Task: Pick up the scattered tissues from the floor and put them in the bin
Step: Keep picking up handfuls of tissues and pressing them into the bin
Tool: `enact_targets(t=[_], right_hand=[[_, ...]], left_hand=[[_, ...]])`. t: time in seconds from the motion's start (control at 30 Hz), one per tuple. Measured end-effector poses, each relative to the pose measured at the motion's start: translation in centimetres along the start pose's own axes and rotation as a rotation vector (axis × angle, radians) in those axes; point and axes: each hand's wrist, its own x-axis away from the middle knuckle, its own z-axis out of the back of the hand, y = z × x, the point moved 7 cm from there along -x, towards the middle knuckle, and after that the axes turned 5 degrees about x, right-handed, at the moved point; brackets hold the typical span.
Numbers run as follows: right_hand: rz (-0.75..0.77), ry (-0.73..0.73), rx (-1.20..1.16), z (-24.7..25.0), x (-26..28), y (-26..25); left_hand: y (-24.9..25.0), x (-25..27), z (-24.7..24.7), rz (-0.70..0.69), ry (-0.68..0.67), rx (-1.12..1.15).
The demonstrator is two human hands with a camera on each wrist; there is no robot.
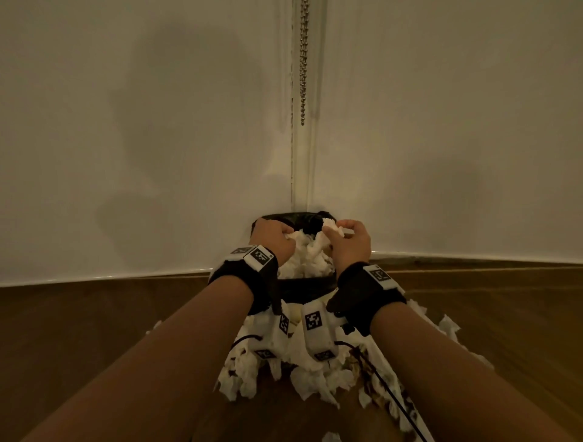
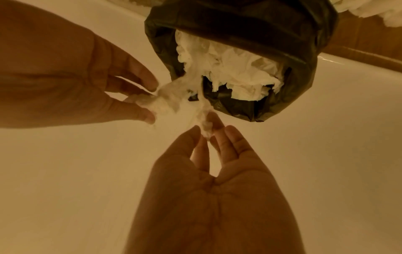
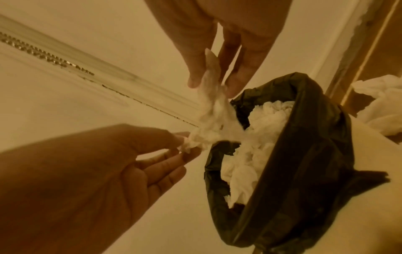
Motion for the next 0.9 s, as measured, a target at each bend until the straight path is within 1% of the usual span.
enact_targets(t=[0.1,0.2,0.27,0.33,0.37,0.4,0.43,0.5,0.57,0.63,0.77,0.83,0.9], right_hand=[[0.045,0.019,0.145,0.2,-0.1,0.3],[0.069,-0.069,0.312,-0.6,-0.1,0.9],[0.151,-0.130,0.465,-1.3,0.1,0.7],[0.242,-0.229,0.617,-2.4,0.7,0.6],[0.265,-0.314,0.685,-3.2,1.4,0.6],[0.280,-0.415,0.789,-4.0,2.3,0.8],[0.335,-0.498,0.930,-4.8,3.0,1.2],[0.339,-0.629,1.190,-5.7,3.8,2.3],[0.430,-0.713,1.369,-6.3,4.1,3.4],[0.488,-0.768,1.503,-6.6,4.2,4.4],[0.504,-0.793,1.585,-7.3,4.2,5.4],[0.489,-0.785,1.606,-7.4,3.9,5.6],[0.441,-0.762,1.588,-7.4,3.4,5.5]], left_hand=[[-0.2,0.0,-1.1,0.023,-0.102,-0.077],[-0.4,0.2,-1.9,0.023,-0.155,-0.133],[-0.4,0.5,-2.5,-0.003,-0.179,-0.226],[-0.7,1.1,-3.6,-0.044,-0.232,-0.361],[-1.1,1.3,-4.1,-0.063,-0.246,-0.419],[-1.5,1.6,-4.6,-0.068,-0.269,-0.477],[-2.0,1.6,-5.4,-0.082,-0.306,-0.543],[-3.1,1.7,-6.5,-0.086,-0.398,-0.641],[-4.1,1.4,-7.1,-0.075,-0.449,-0.660],[-4.8,1.3,-7.6,-0.098,-0.476,-0.698],[-6.3,0.8,-8.2,-0.099,-0.468,-0.711],[-6.5,0.6,-8.2,-0.106,-0.453,-0.709],[-6.6,0.6,-8.2,-0.106,-0.460,-0.717]])
